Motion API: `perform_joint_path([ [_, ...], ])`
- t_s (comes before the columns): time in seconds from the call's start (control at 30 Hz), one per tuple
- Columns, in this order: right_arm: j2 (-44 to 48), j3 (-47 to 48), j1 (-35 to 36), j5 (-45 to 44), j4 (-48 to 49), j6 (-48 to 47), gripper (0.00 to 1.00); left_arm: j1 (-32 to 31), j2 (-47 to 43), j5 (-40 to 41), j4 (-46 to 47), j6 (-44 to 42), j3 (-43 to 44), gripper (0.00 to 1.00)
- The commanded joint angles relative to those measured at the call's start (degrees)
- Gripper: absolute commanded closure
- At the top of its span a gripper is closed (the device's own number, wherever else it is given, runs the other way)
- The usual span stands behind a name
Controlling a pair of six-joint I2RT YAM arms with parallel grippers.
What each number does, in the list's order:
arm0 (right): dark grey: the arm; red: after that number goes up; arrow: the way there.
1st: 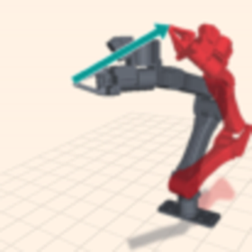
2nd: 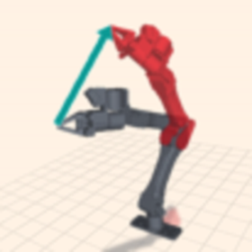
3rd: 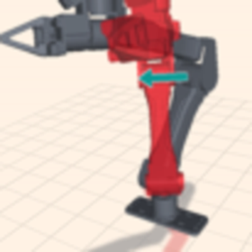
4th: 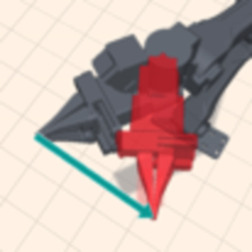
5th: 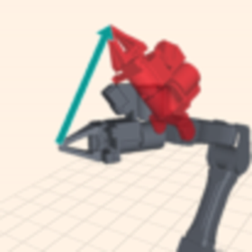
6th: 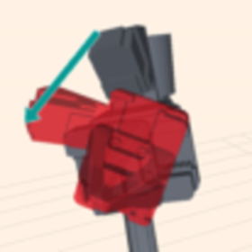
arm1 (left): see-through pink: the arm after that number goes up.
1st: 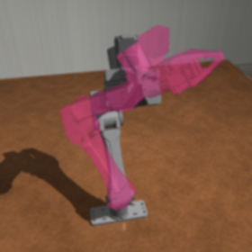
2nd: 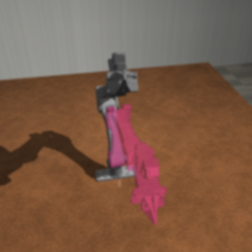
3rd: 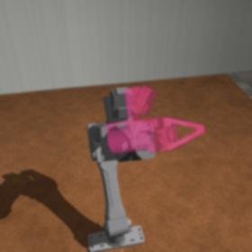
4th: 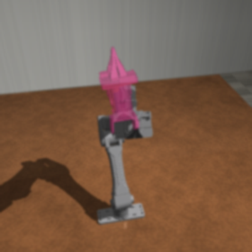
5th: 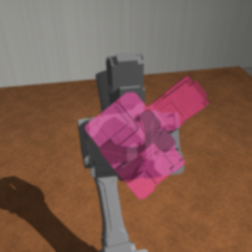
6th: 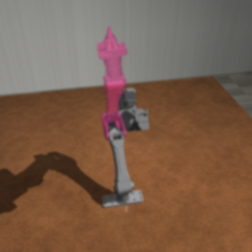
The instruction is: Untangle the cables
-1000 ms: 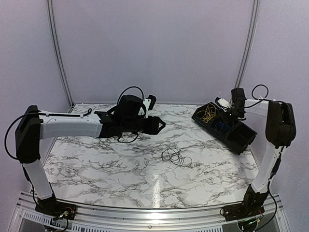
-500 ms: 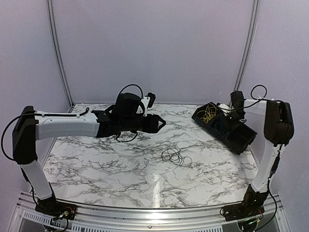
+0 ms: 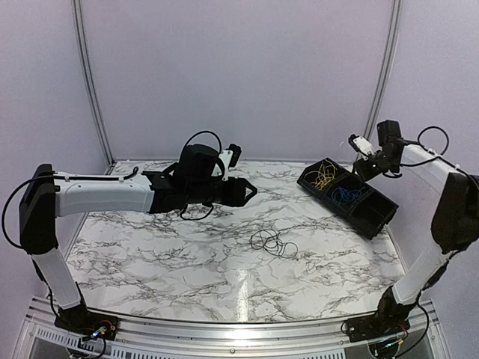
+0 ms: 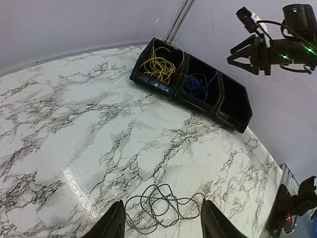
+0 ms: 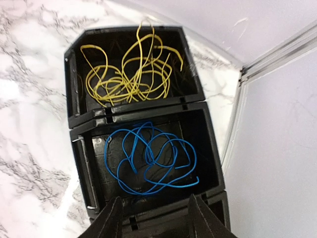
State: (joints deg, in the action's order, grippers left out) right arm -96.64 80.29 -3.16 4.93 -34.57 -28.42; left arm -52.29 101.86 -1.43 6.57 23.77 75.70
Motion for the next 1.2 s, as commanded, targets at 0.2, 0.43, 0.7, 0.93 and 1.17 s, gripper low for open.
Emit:
perform_joint_path([
  [0.2,15.22,-14.62,8.95,21.75,3.00,-3.74,0.55,-0.06,6.27,2.14,-7.28,4.77,2.28,0.47],
  [0.43,12.06,-19.14,23.34,26.32,0.02,-10.72,0.55,-0.05,14.86,-10.56,-8.27,13.01,4.66,0.59],
  [0.7,4.05,-20.90,29.36,23.68,-1.82,-12.11,0.46,-0.08,18.82,-14.85,-7.95,15.65,5.77,0.56],
  [0.93,-0.65,-21.25,30.31,23.70,-1.04,-11.69,0.44,-0.07,18.40,-14.23,-7.71,14.95,5.69,0.56],
  [1.17,-2.43,-20.92,30.31,22.34,0.34,-10.27,0.72,-0.17,16.94,-13.64,-6.31,14.14,4.93,0.56],
])
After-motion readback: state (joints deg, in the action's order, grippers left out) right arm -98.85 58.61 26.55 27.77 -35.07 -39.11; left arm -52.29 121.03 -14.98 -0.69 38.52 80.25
